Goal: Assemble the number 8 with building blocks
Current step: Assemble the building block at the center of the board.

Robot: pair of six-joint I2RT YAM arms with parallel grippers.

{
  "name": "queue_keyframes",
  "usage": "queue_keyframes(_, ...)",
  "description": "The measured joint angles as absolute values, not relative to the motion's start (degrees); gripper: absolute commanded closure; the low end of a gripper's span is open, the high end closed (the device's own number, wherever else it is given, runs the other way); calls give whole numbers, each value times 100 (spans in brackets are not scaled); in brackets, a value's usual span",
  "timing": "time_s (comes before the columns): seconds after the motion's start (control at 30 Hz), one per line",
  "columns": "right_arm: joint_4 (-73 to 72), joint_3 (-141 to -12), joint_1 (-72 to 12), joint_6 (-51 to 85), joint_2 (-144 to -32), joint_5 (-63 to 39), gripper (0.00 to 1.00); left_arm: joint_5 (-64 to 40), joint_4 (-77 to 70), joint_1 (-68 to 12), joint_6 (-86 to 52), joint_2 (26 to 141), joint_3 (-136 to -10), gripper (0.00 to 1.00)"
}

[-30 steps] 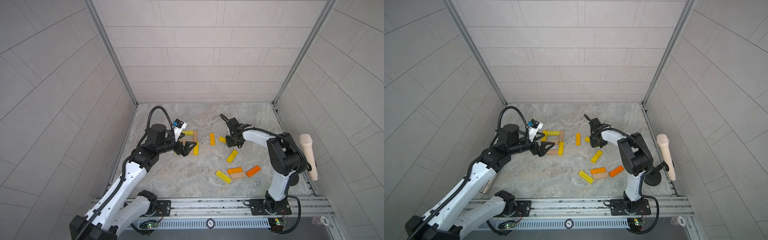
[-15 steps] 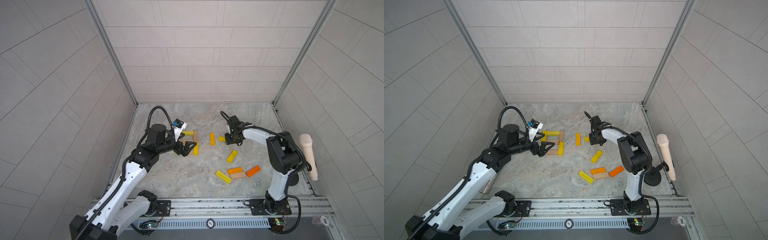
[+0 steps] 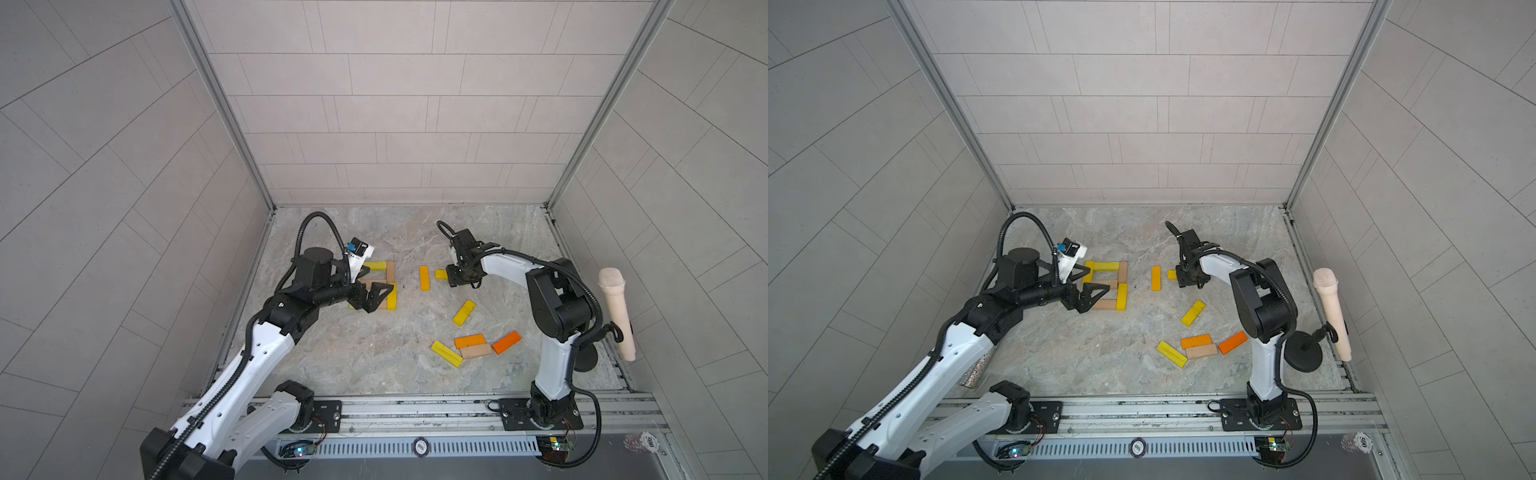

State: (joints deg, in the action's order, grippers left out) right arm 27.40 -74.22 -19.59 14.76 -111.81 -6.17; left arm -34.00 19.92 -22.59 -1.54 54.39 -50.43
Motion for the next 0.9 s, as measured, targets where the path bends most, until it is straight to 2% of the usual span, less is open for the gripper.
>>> queue_keyframes(0.5,3024,-8095,-2075,755,-11561,-556,45,-3402,1992,-2259,-154,5487,-5041,0)
queue_keyframes(0.9,3144,-8165,-2121,622,-11563,-464,45,-3402,1992,-2259,-154,5494,-5043,0)
